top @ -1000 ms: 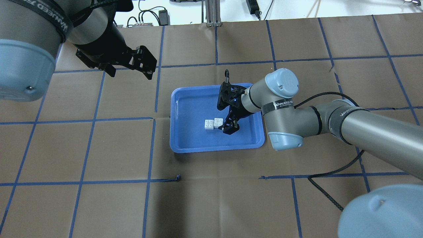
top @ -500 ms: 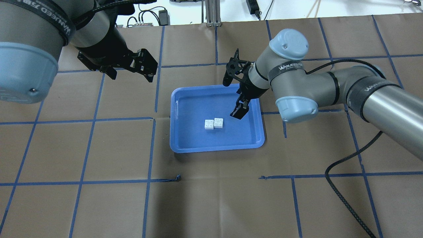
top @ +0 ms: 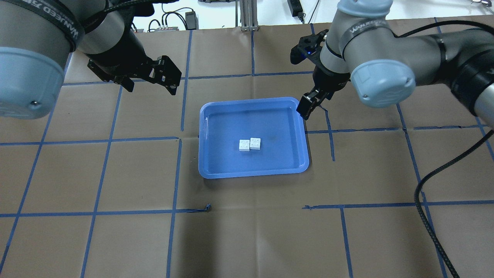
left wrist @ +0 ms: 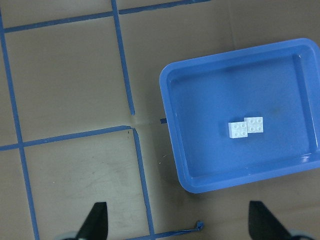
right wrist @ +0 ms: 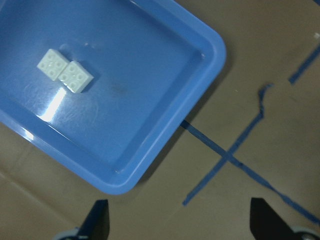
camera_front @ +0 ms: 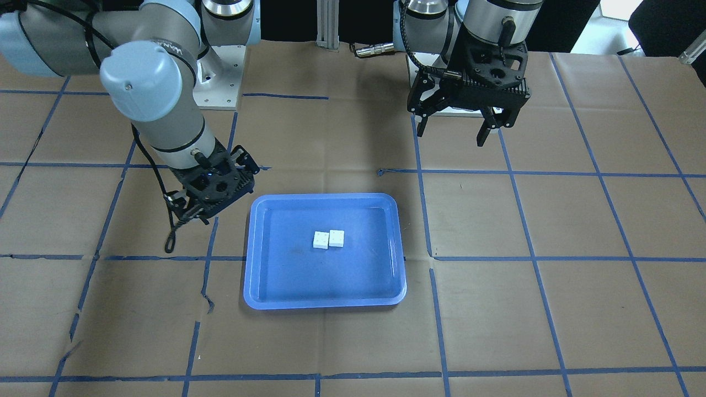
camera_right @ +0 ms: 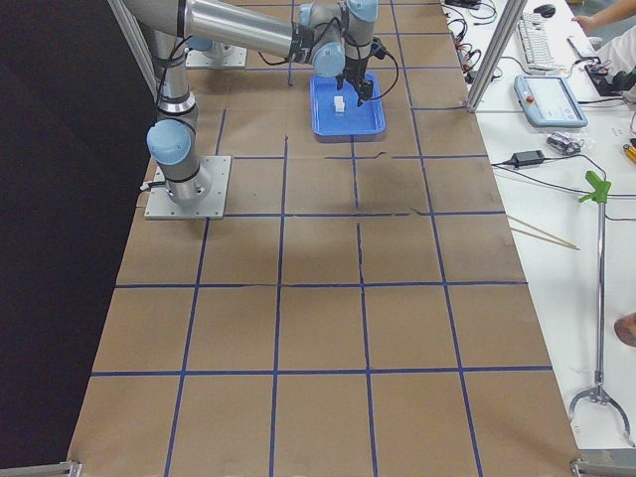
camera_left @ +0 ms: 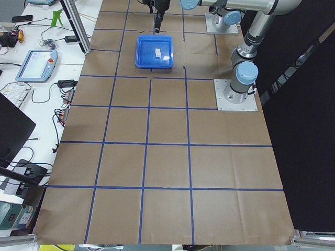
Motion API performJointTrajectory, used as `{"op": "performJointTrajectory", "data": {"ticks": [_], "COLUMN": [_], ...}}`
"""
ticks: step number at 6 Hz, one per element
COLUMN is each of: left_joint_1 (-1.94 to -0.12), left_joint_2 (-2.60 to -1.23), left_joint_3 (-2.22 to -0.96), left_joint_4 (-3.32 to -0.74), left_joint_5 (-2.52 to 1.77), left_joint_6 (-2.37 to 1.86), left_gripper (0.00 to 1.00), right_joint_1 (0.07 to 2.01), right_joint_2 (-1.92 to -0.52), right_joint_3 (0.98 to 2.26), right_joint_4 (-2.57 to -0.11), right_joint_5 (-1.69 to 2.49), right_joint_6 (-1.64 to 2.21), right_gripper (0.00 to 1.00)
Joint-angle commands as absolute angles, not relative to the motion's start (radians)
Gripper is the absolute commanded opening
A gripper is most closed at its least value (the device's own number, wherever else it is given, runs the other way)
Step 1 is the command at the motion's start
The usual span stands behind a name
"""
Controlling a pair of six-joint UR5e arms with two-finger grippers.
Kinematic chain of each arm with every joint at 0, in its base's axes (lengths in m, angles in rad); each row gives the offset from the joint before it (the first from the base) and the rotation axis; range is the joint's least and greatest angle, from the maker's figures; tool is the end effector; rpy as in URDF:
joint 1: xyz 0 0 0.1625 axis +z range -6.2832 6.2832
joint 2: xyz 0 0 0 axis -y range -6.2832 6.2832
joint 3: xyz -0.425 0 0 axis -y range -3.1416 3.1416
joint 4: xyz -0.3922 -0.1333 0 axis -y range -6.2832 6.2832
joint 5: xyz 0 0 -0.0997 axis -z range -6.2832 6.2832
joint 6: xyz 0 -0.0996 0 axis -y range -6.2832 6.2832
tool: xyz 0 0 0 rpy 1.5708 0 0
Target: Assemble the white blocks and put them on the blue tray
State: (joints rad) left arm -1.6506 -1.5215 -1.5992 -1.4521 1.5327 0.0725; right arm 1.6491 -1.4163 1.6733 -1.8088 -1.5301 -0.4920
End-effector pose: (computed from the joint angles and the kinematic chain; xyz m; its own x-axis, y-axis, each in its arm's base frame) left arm -0.1752 -0.4713 0.5105 -0.9873 0.1562 0.0275 0.1509 0.9784 -0.1415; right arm 0.1794 -0.5301 0.3814 -0.8411 -0.5391 -0.0448 -0.5395 0.8420 -0.0025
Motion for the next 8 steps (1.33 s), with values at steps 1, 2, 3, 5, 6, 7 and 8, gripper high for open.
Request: {"op": "performJointTrajectory", "data": {"ticks": [1, 2, 3, 5, 6, 7, 8], "left_joint_1": [-1.651, -1.643, -1.644, -1.640, -1.640, -1.638, -1.638], "left_joint_2": [-1.520, -1.520, -1.505, -1.494, -1.497, -1.497, -1.497], "left_joint_3": [-1.589, -1.588, -1.583, -1.582, -1.583, -1.588, -1.588], "left_joint_4": [-1.462, -1.463, -1.517, -1.549, -1.548, -1.540, -1.539], "left_joint_5": [1.531, 1.529, 1.532, 1.528, 1.528, 1.534, 1.535], "left_joint_6": [0.071, 0.060, 0.036, 0.009, 0.011, 0.011, 0.011], "left_gripper": [0.99, 0.99, 0.99, 0.99, 0.99, 0.99, 0.99], "right_joint_1": [1.603, 1.560, 1.559, 1.560, 1.563, 1.563, 1.563], "right_joint_2": [-1.514, -1.537, -1.552, -1.562, -1.566, -1.566, -1.566], "right_joint_3": [1.574, 1.527, 1.507, 1.508, 1.509, 1.509, 1.509], "right_joint_4": [-1.581, -1.515, -1.502, -1.502, -1.502, -1.502, -1.502], "right_joint_5": [-1.617, -1.611, -1.602, -1.589, -1.589, -1.589, -1.589], "right_joint_6": [-0.133, -0.109, -0.089, -0.087, -0.087, -0.087, -0.087], "right_gripper": [1.00, 1.00, 1.00, 1.00, 1.00, 1.00, 1.00]}}
